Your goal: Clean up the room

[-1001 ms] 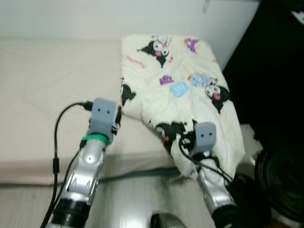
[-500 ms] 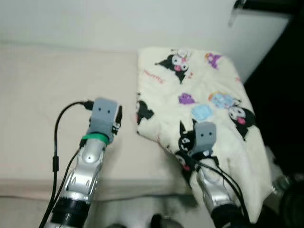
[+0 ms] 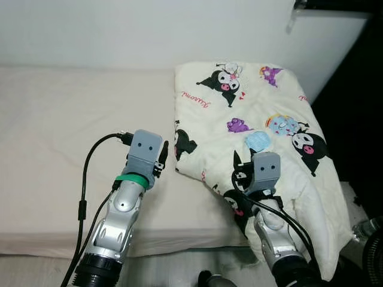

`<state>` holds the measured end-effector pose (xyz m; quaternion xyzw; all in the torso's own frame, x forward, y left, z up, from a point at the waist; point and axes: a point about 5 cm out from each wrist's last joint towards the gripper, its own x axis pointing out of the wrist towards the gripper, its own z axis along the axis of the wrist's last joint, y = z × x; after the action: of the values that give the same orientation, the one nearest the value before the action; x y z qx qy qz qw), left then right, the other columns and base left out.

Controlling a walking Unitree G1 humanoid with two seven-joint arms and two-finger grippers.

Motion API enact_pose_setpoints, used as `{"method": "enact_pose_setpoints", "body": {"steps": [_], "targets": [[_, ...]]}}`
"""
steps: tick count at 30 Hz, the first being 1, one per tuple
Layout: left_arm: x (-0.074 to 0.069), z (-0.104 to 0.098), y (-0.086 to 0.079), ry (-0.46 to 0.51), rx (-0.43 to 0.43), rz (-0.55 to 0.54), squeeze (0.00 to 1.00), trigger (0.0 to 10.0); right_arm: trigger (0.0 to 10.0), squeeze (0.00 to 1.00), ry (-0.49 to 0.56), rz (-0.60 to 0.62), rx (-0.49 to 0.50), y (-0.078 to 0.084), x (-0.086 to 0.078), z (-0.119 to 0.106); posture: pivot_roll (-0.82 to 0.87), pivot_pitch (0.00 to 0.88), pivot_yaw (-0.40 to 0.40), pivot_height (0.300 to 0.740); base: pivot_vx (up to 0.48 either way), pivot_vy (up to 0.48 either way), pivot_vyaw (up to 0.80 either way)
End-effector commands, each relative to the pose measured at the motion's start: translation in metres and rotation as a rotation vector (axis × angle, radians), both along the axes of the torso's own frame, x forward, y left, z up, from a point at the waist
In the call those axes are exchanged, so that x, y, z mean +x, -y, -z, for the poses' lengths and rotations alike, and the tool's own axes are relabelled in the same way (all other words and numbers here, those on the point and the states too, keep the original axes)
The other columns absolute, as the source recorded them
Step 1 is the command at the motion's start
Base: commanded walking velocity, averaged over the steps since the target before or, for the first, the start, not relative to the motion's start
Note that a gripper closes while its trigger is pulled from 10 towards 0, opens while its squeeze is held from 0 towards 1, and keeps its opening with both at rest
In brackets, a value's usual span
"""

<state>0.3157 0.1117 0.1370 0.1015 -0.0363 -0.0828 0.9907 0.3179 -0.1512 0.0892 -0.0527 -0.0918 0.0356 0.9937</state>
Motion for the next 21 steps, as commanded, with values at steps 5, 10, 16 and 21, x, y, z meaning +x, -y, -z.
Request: {"method": "enact_pose_setpoints", "body": {"steps": [5, 10, 16, 21], "targets": [[-0.0016, 0.0071, -0.0004, -0.026, 0.002, -0.002, 0.00, 10.0, 10.0, 0.00, -0.040, 0.007, -0.006, 0.0035, -0.0037, 0.0089, -0.08, 0.067, 0.039, 0.690, 0.000, 0.000, 0.00], [-0.0012, 0.0066, -0.0011, -0.024, 0.006, -0.005, 0.00, 10.0, 10.0, 0.00, -0.041, 0.004, -0.007, 0.0032, -0.0038, 0.0091, -0.08, 0.066, 0.039, 0.670, 0.000, 0.000, 0.00], [-0.0012, 0.0065, -0.0015, -0.023, 0.007, -0.008, 0.00, 10.0, 10.0, 0.00, -0.042, 0.001, -0.007, 0.0026, -0.0038, 0.0091, -0.08, 0.063, 0.038, 0.635, 0.000, 0.000, 0.00], [-0.0011, 0.0061, -0.0017, -0.022, 0.008, -0.008, 0.00, 10.0, 10.0, 0.00, -0.040, 0.002, -0.007, 0.0027, -0.0036, 0.0087, -0.08, 0.064, 0.040, 0.620, 0.000, 0.000, 0.00]]}}
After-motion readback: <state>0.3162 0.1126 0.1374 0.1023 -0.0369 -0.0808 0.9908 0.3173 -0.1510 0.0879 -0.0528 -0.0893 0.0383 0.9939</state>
